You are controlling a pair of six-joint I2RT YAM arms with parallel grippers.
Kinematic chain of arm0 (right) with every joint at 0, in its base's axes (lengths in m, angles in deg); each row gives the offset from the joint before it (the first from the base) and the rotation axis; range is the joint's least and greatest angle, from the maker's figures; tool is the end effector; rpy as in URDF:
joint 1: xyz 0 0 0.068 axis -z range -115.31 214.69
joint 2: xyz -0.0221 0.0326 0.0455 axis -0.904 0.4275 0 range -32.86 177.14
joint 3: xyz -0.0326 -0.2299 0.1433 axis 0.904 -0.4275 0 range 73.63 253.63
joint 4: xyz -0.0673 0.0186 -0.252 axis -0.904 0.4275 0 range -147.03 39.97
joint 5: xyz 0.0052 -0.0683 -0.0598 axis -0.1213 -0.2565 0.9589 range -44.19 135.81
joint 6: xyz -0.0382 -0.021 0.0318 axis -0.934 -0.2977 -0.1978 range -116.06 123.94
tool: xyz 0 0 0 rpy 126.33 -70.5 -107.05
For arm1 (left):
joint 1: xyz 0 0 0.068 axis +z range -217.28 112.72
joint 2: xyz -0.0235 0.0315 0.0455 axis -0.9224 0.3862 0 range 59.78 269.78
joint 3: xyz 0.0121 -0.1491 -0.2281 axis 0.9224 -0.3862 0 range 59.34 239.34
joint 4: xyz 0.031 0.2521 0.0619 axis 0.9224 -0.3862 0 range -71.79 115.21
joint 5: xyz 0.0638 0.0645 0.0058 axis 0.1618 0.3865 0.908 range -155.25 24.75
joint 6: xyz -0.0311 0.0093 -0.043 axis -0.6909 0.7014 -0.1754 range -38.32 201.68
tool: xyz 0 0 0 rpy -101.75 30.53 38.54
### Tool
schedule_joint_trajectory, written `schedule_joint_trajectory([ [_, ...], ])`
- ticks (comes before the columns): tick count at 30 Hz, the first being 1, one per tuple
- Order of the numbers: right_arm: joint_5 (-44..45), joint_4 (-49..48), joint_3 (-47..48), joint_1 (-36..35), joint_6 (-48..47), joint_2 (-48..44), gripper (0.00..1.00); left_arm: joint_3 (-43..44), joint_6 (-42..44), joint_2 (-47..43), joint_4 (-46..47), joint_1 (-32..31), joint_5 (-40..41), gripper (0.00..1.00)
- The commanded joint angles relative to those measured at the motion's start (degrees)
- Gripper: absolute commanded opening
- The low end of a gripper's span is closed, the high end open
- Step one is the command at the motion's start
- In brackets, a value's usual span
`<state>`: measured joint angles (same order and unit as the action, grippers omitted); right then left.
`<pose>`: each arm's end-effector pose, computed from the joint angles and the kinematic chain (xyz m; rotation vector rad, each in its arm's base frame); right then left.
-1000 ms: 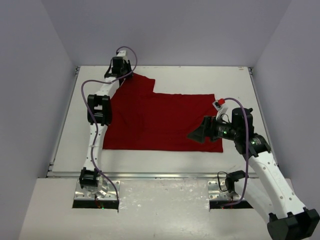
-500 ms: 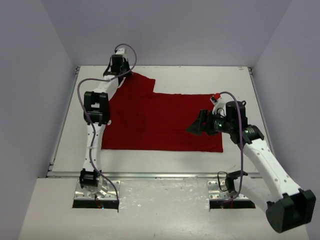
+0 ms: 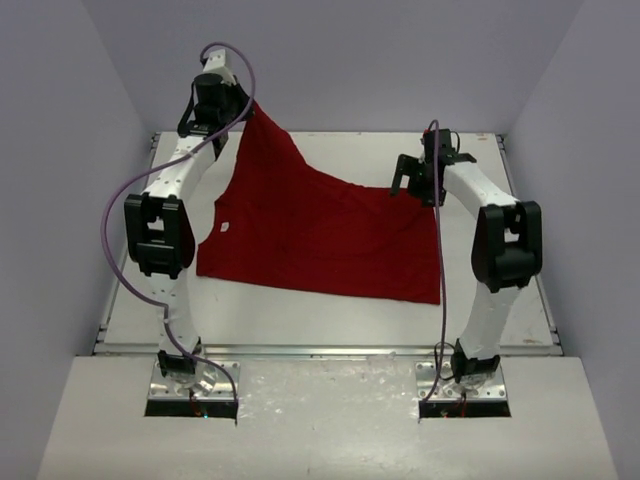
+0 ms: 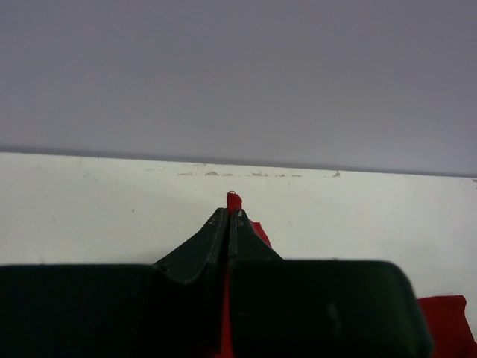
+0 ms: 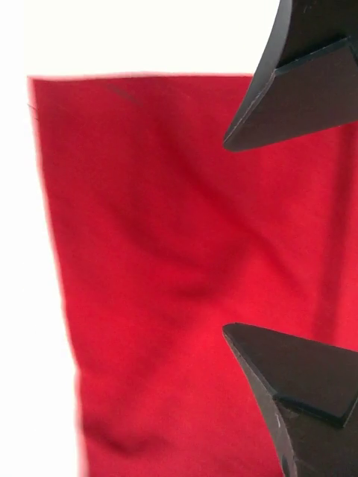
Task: Fold and stack the t-shirts
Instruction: Fold the tshirt
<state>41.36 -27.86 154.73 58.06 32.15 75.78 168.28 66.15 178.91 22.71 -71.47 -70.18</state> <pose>0.4065 0.0500 0.2120 0.4553 2.5504 0.3279 0.5053 -0.0402 0.3358 -0.1163 1.7992 -0.3231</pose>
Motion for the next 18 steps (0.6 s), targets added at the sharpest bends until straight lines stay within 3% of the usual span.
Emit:
schedule_joint_trajectory([
  [1, 10.6, 6.6, 12.8, 2.1, -4.4, 11.0, 0.97, -2.3, -2.9, -1.9, -2.0, -0.7, 1.1, 0.00],
  [2, 10.3, 6.9, 17.5, 2.8, -4.6, 13.2, 0.96, -2.2, -3.1, -1.9, -2.7, -0.8, 1.1, 0.00],
  [7, 9.8, 2.3, 21.9, 4.3, -9.7, 17.5, 0.93, -2.7, -4.9, -2.1, -3.6, -1.1, 1.7, 0.00],
  [11, 13.2, 6.9, 32.3, 5.7, -12.4, 25.7, 0.92, -1.5, -5.4, -0.9, -4.2, -1.1, 1.3, 0.00],
  [15, 11.1, 4.6, 33.3, 6.5, -15.0, 27.7, 0.91, -0.4, -5.2, -0.1, -4.4, -1.1, 0.9, 0.00],
  [17, 10.1, 6.2, 36.6, 6.4, -15.5, 30.5, 0.86, -0.3, -5.0, -0.1, -4.7, -1.1, 1.4, 0.01],
  [18, 9.7, 7.9, 37.7, 6.4, -15.3, 31.4, 0.78, -0.3, -5.0, -0.2, -4.8, -1.1, 1.8, 0.00],
])
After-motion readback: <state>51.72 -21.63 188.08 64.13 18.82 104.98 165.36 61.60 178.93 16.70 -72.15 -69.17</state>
